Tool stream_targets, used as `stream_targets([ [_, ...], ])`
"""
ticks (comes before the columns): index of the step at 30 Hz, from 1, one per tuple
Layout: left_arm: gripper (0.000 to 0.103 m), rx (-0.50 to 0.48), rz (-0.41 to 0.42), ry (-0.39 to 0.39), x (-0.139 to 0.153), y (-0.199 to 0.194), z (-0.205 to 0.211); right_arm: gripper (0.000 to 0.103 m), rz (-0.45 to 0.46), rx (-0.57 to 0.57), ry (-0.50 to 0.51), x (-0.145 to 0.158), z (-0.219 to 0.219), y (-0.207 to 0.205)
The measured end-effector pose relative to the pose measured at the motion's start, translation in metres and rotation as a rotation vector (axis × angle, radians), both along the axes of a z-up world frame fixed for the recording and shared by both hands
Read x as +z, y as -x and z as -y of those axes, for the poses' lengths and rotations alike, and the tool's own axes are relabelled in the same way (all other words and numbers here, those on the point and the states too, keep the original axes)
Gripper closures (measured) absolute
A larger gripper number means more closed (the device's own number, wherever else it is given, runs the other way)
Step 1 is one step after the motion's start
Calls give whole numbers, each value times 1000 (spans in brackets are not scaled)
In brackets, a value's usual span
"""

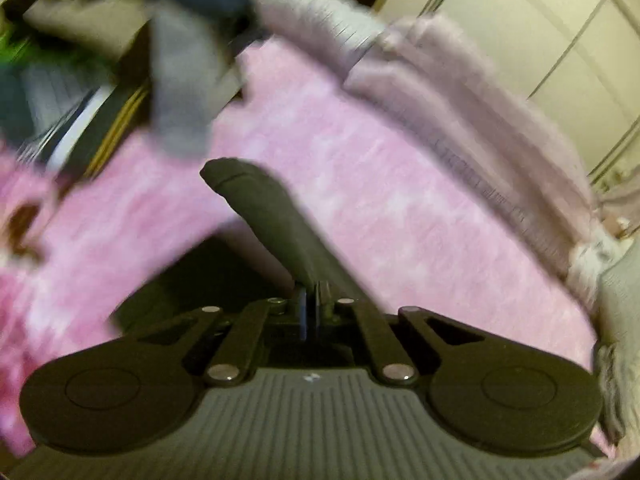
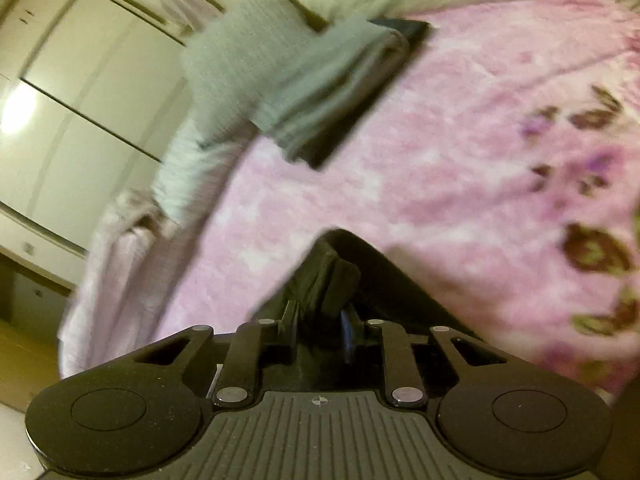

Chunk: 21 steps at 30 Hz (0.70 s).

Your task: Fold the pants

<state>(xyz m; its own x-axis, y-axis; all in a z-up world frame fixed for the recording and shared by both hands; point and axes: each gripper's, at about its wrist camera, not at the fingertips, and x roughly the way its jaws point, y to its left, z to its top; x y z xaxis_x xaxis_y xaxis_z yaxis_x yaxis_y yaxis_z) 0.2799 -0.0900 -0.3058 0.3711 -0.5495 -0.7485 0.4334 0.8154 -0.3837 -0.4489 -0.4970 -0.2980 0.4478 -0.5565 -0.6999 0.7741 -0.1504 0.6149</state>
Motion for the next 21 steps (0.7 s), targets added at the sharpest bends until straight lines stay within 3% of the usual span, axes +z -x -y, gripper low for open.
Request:
stream_targets([
  [2, 101, 15, -43, -90, -25, 8, -10, 86, -87, -7, -110, -23, -3, -2],
  [4, 100, 30, -68, -158, -48, 13, -14, 87, -92, -47, -147, -37, -8, -1],
  [8, 101, 16, -27, -159, -46, 15, -9, 87, -130, 4, -98, -24, -9, -10],
  [11, 99, -2, 16, -101, -26, 14, -11, 87, -40, 8, -24, -5, -21, 2],
  [13, 99, 4, 47, -76, -16, 17, -18, 87, -56, 10, -23, -3, -28, 7],
  [16, 99, 18, 14, -160, -32, 19, -23, 87, -108, 8, -137, -29, -28, 7],
  [17, 99, 22, 0, -193, -41, 18, -22, 87, -114, 1, -147, -36, -28, 7],
  [21, 100, 12, 42, -202, -46, 22, -10, 87, -85, -11, -117, -37, -27, 6],
])
